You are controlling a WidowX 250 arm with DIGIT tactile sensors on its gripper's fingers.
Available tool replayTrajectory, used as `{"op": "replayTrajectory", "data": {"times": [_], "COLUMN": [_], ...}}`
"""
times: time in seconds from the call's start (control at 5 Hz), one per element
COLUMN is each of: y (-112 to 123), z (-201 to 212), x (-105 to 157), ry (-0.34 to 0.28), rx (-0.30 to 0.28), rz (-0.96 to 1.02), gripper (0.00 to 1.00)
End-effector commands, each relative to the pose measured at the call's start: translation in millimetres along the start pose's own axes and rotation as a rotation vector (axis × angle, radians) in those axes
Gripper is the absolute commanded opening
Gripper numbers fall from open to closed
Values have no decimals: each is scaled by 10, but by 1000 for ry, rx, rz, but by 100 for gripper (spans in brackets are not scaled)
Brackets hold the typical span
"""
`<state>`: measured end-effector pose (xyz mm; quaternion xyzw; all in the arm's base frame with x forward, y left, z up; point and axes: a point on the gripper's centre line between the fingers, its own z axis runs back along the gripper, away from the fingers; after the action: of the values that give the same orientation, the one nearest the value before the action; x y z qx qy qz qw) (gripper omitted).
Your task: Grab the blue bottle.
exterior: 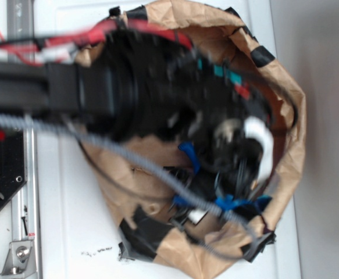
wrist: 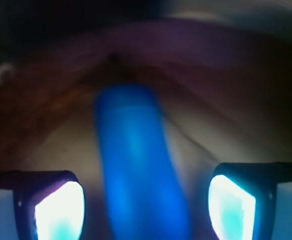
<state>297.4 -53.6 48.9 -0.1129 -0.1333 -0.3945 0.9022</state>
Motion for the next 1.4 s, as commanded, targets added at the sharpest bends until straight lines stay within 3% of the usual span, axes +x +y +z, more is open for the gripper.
{"op": "replayTrajectory", "data": {"times": [0.0,0.2,0.4,0.6,0.8,1.0,1.2], "y": [-252,5,25,-57,-33,-20,-16], "z": [-163,154,713,1285,1761,1766,1721], "x": [263,274,196,63,35,-18,-60], "ry": [18,15,-60,20,141,193,174], "rx": [125,351,335,280,226,269,349], "rz": [-68,36,140,342,624,875,1028], "gripper": [0,0,0,0,0,0,0]}}
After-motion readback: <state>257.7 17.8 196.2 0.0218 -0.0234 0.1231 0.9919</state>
